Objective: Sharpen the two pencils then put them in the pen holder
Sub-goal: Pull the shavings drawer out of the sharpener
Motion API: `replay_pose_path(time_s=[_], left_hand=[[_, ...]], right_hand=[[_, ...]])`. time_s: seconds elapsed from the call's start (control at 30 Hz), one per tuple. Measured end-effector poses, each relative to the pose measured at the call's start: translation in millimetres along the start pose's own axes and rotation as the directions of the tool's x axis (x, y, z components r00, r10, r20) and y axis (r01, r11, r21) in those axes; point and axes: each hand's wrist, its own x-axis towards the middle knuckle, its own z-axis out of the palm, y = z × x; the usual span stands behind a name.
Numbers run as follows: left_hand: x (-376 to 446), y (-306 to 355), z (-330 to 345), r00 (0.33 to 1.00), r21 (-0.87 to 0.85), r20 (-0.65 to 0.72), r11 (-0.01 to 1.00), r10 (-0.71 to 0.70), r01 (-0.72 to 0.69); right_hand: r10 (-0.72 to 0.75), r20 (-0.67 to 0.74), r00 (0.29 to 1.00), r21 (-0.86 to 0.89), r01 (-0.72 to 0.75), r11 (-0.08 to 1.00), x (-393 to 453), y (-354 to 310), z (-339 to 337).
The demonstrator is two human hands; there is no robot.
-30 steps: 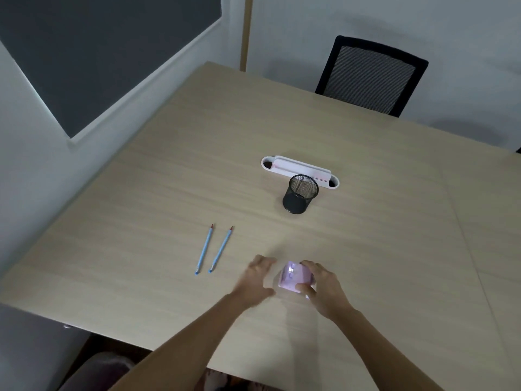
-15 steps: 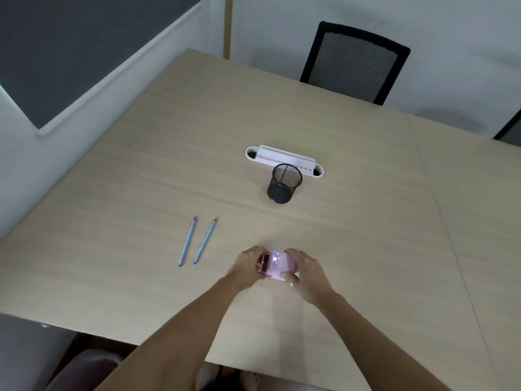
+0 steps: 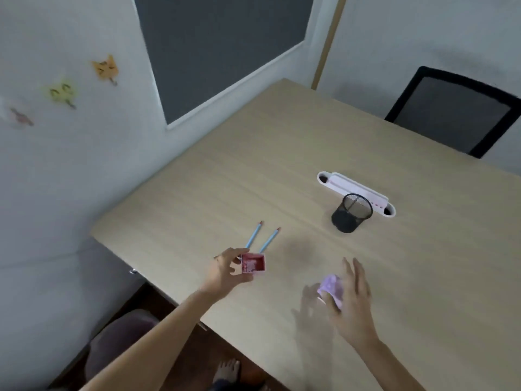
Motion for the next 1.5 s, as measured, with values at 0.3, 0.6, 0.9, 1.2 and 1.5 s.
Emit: replay_pose_path(time_s=[0.3, 0.6, 0.9, 1.2, 1.5], left_hand=[[-123.4, -83.3, -96.5, 0.746, -0.278, -0.495, 0.895, -0.445, 0.349], [-189.2, -167.6, -140.2, 0.283, -0.483, -0.453, 0.5, -0.845, 0.719], [-189.4, -246.5, -173.9, 0.104, -0.906, 0.381, -0.348, -0.919, 0.243], [-177.7, -237.0, -186.1, 0.047, -0.908, 0.286, -0.255, -0.957, 0.332], [-168.5, -221.8, -184.5, 0.089, -0.907, 0.22, -0.17, -0.972, 0.385]], right_hand=[[-0.502, 0.339, 0.796, -0.052, 0.548, 0.835, 55.0, -154.6, 113.5], [-0.326, 0.787, 0.524, -0.154, 0.678, 0.719, 51.5, -226.8, 212.9], [-0.284, 0.816, 0.503, -0.2, 0.708, 0.677, 57.4, -224.5, 222.7], [-0.267, 0.845, 0.464, -0.16, 0.695, 0.701, 59.7, -222.8, 222.3], [-0.258, 0.858, 0.445, -0.155, 0.702, 0.695, 61.5, -224.7, 218.4]])
